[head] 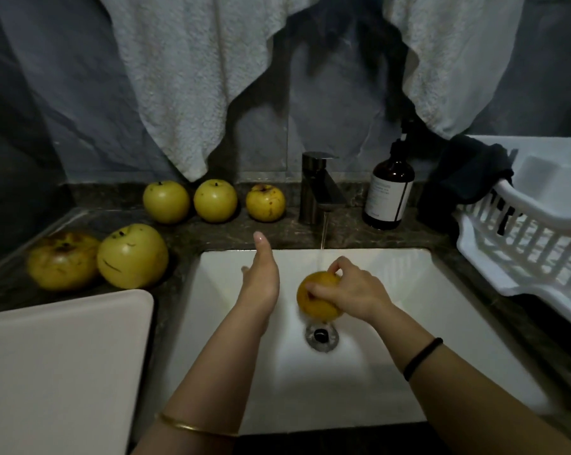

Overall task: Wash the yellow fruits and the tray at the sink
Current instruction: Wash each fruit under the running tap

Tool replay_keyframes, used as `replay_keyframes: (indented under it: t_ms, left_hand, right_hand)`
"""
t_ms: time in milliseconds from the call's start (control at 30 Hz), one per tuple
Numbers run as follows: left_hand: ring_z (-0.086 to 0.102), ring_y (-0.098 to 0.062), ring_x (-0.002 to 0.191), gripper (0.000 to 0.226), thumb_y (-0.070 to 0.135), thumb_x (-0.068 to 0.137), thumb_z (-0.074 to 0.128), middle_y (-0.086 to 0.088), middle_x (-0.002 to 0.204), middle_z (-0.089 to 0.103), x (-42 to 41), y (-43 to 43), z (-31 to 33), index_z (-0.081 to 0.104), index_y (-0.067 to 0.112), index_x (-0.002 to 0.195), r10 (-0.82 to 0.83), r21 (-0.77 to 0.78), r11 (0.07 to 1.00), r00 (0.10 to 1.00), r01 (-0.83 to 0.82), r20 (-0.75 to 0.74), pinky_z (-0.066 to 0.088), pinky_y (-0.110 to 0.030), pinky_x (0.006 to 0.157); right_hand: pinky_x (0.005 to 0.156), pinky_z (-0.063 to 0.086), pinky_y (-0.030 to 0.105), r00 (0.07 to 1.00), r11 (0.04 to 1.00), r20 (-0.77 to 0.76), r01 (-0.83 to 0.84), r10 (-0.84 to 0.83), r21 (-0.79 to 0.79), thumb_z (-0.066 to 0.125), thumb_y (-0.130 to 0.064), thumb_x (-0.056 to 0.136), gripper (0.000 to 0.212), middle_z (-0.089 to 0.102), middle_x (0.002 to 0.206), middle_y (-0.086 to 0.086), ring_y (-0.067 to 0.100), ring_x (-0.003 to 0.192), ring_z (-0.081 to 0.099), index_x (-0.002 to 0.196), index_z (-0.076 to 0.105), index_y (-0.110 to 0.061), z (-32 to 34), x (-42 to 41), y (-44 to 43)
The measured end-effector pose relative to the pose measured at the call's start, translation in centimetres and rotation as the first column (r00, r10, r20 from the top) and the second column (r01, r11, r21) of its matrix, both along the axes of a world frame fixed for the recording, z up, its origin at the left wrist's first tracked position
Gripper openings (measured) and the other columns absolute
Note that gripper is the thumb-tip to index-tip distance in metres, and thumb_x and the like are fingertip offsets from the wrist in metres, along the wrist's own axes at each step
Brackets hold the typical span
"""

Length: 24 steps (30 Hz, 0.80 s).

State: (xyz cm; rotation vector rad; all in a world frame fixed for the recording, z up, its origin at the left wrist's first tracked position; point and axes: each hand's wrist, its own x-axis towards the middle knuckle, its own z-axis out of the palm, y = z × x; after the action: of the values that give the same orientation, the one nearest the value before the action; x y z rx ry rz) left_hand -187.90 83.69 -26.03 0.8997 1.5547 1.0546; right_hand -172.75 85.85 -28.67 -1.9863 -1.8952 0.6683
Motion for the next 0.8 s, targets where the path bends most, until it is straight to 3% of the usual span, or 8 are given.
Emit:
replay_keyframes:
  t_ms: [100, 167, 233, 300, 367, 433, 567, 800]
  left_hand:
    - [0.017, -0.032, 0.145, 0.076, 0.076, 0.084, 0.008, 0.003, 0.161, 0.007, 0.1, -0.5, -0.8, 0.018, 0.039, 0.15, 0.02, -0.015, 1.0, 1.0, -0.02, 0.008, 0.009, -0.052, 0.117]
    - [0.016, -0.031, 0.145, 0.076, 0.076, 0.085, 0.009, 0.002, 0.161, 0.007, 0.2, -0.7, -1.2, 0.017, 0.038, 0.15, 0.04, -0.039, 0.998, 0.999, -0.039, 0.026, 0.009, -0.052, 0.118]
    - [0.019, -0.033, 0.144, 0.076, 0.073, 0.087, 0.009, -0.001, 0.16, 0.012, -0.1, -0.6, -1.3, 0.019, 0.032, 0.151, 0.059, -0.07, 0.996, 0.995, -0.054, 0.084, 0.012, -0.05, 0.118]
    - [0.027, -0.034, 0.141, 0.073, 0.067, 0.092, 0.011, -0.003, 0.157, 0.021, -0.6, -0.5, -1.0, 0.025, 0.026, 0.15, 0.091, -0.072, 0.994, 0.985, -0.081, 0.149, 0.016, -0.048, 0.116]
    - [0.028, -0.034, 0.14, 0.071, 0.064, 0.094, 0.012, -0.005, 0.156, 0.024, -0.6, -0.5, -0.4, 0.028, 0.022, 0.149, 0.115, -0.059, 0.993, 0.975, -0.106, 0.193, 0.019, -0.047, 0.116]
    - [0.027, -0.034, 0.14, 0.071, 0.062, 0.095, 0.012, -0.006, 0.157, 0.023, -0.4, -0.4, -0.2, 0.029, 0.02, 0.149, 0.136, -0.064, 0.99, 0.969, -0.125, 0.208, 0.02, -0.046, 0.116]
    - [0.03, -0.036, 0.139, 0.072, 0.063, 0.094, 0.012, -0.006, 0.156, 0.024, -0.3, -0.3, 0.0, 0.029, 0.019, 0.149, 0.169, -0.101, 0.984, 0.96, -0.15, 0.225, 0.022, -0.045, 0.116]
    - [0.029, -0.034, 0.139, 0.07, 0.06, 0.096, 0.013, -0.007, 0.156, 0.024, -0.4, -0.3, 0.4, 0.029, 0.018, 0.149, 0.175, -0.125, 0.982, 0.942, -0.145, 0.286, 0.021, -0.043, 0.114]
  right_hand:
    - [0.083, 0.049, 0.035, 0.997, 0.996, -0.03, -0.077, 0.076, -0.037, 0.066, -0.067, 0.07, 0.057, 0.052, 0.107, -0.004, 0.02, 0.098, 0.055, 0.111, 0.045, -0.034, -0.5, -0.3, 0.0]
    - [0.082, 0.05, 0.033, 0.947, 0.998, -0.319, -0.048, 0.034, -0.037, 0.07, -0.057, 0.074, 0.05, 0.057, 0.106, -0.001, 0.018, 0.095, 0.057, 0.11, 0.052, -0.028, -0.3, -0.5, -0.1]
    - [0.08, 0.048, 0.028, 0.802, 0.997, -0.597, -0.059, 0.015, -0.054, 0.065, -0.046, 0.083, 0.041, 0.06, 0.106, 0.003, 0.014, 0.093, 0.058, 0.114, 0.057, -0.02, 0.3, -0.5, -0.2]
    - [0.088, 0.049, 0.031, 0.712, 0.994, -0.702, -0.082, 0.012, -0.066, 0.058, -0.046, 0.087, 0.036, 0.059, 0.112, 0.005, 0.016, 0.099, 0.058, 0.113, 0.058, -0.02, 0.5, -0.6, -0.2]
    - [0.09, 0.05, 0.037, 0.828, 0.993, -0.558, -0.106, 0.06, -0.05, 0.063, -0.051, 0.083, 0.037, 0.058, 0.112, 0.002, 0.02, 0.102, 0.057, 0.11, 0.057, -0.027, 0.1, -0.3, 0.0]
    - [0.083, 0.051, 0.035, 0.976, 0.989, -0.174, -0.138, 0.128, -0.05, 0.069, -0.057, 0.074, 0.041, 0.055, 0.107, -0.006, 0.019, 0.099, 0.056, 0.106, 0.054, -0.035, -0.4, -0.3, 0.0]
    - [0.084, 0.052, 0.033, 0.952, 0.99, -0.296, -0.109, 0.078, -0.09, 0.068, -0.054, 0.076, 0.04, 0.055, 0.109, -0.003, 0.014, 0.095, 0.056, 0.107, 0.055, -0.033, -0.1, -0.8, -0.3]
    - [0.087, 0.053, 0.036, 0.994, 0.991, 0.008, -0.105, 0.106, -0.082, 0.068, -0.064, 0.071, 0.051, 0.05, 0.114, -0.008, 0.017, 0.103, 0.052, 0.11, 0.046, -0.041, -0.3, -1.3, -0.5]
